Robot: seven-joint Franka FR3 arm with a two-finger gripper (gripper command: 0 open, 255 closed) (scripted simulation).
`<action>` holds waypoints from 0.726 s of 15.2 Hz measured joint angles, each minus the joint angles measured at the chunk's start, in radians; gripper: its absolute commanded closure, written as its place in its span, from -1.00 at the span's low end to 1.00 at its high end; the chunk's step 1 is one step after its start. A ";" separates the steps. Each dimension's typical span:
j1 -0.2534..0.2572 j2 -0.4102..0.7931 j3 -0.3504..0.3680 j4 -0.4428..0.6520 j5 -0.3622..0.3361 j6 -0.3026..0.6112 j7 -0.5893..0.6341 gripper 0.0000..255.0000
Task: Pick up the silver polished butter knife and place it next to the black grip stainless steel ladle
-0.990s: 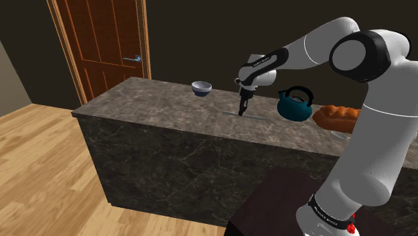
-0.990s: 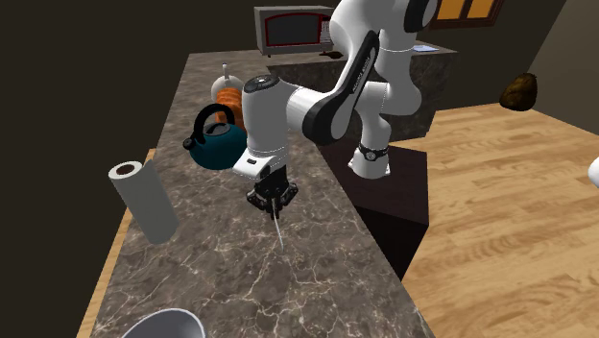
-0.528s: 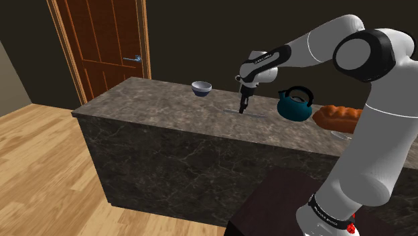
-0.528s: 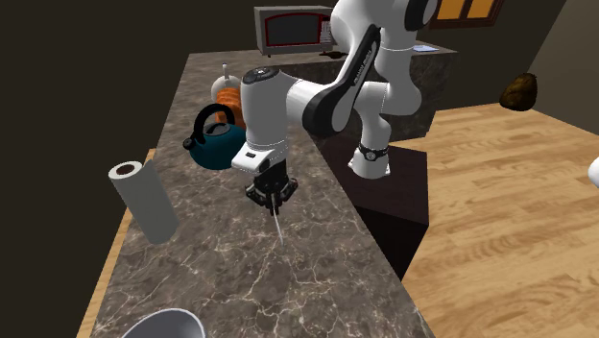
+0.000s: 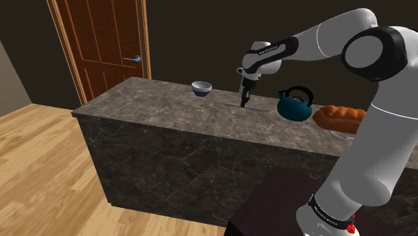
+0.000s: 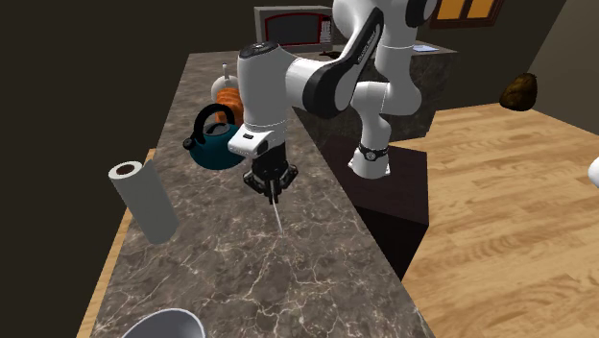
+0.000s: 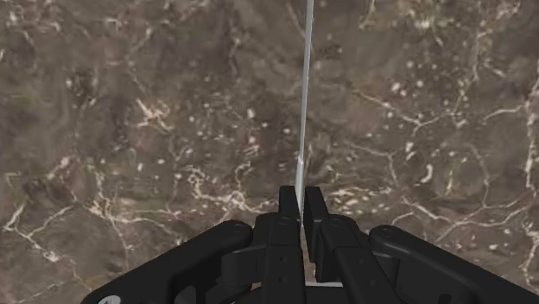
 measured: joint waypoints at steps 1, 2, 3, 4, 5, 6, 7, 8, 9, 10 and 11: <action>0.000 -0.003 -0.001 0.011 -0.002 -0.014 0.001 1.00; 0.001 -0.008 -0.001 0.018 -0.006 -0.026 0.005 1.00; 0.002 -0.014 0.000 0.025 -0.009 -0.038 0.009 1.00; 0.002 -0.021 -0.001 0.030 -0.013 -0.049 0.010 1.00; 0.003 -0.025 -0.001 0.039 -0.015 -0.062 0.013 1.00; 0.002 -0.027 -0.002 0.051 -0.017 -0.074 0.014 1.00; 0.002 -0.032 -0.003 0.057 -0.020 -0.086 0.015 1.00; 0.002 -0.034 -0.003 0.068 -0.021 -0.099 0.017 1.00; 0.003 -0.041 -0.003 0.076 -0.025 -0.113 0.020 1.00; 0.004 -0.045 -0.002 0.087 -0.027 -0.127 0.022 1.00; 0.004 -0.048 -0.002 0.093 -0.029 -0.136 0.024 1.00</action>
